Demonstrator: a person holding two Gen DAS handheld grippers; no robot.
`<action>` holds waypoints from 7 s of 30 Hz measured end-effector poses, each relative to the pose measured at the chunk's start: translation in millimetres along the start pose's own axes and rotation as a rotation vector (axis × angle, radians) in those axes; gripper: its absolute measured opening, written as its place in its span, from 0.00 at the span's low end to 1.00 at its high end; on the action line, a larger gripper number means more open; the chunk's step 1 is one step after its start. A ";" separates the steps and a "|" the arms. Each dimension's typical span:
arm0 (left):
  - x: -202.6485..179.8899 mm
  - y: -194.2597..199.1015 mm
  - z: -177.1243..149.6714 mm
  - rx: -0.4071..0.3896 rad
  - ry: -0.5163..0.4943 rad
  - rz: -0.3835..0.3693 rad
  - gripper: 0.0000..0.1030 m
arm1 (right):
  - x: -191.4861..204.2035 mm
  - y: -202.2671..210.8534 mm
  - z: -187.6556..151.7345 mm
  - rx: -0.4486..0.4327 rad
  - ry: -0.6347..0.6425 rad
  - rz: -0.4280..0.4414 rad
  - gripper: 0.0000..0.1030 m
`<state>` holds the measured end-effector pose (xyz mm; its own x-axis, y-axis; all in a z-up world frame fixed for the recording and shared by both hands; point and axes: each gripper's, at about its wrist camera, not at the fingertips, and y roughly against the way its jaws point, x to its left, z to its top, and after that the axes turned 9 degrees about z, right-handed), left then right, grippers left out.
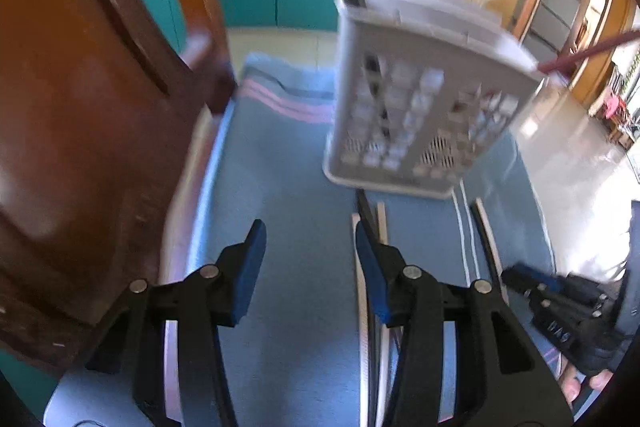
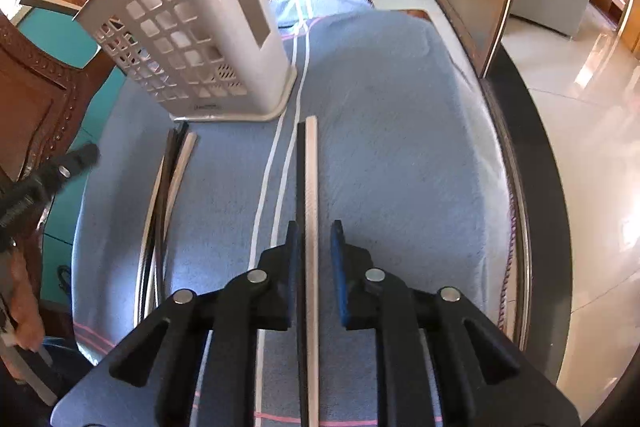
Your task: Organize utensils
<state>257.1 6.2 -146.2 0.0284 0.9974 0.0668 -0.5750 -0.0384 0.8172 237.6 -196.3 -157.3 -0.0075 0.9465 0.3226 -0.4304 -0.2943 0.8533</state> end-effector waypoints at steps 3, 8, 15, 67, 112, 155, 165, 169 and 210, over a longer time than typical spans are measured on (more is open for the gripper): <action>-13.8 -17.6 -6.7 0.049 -0.040 0.008 0.46 | 0.6 -0.9 0.8 0.005 0.006 -0.023 0.16; -30.3 -40.7 -23.0 0.157 -0.083 -0.072 0.46 | 0.6 -8.3 -1.9 0.014 -0.010 -0.023 0.16; -35.3 -42.3 -27.3 0.155 -0.106 -0.074 0.19 | 7.9 -9.6 -2.6 0.016 0.012 -0.002 0.16; -9.5 -23.1 -22.7 0.143 -0.081 -0.022 0.37 | 30.0 -24.4 -15.4 0.030 0.083 0.008 0.14; -11.3 -23.1 -24.0 0.140 -0.088 -0.019 0.42 | 41.2 -23.8 -16.7 0.028 0.126 0.036 0.14; -7.6 -43.4 -1.0 0.132 -0.030 -0.039 0.13 | 20.1 -23.3 -9.6 0.028 0.067 0.008 0.20; 12.0 -32.7 -0.6 0.143 -0.038 -0.029 0.10 | 20.3 -23.0 -6.5 0.032 0.056 0.004 0.20; 24.0 -35.4 2.7 0.155 0.000 -0.035 0.16 | 24.3 -24.8 -3.6 0.018 0.058 -0.008 0.20; 34.2 166.7 48.9 -0.379 0.072 -0.152 0.07 | 61.7 193.4 25.9 -0.534 0.176 0.271 0.06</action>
<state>202.2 31.0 20.4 0.0871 0.9922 -0.0893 -0.8293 0.1219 0.5454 177.2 -198.3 38.3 -0.3084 0.8685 0.3881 -0.7842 -0.4630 0.4131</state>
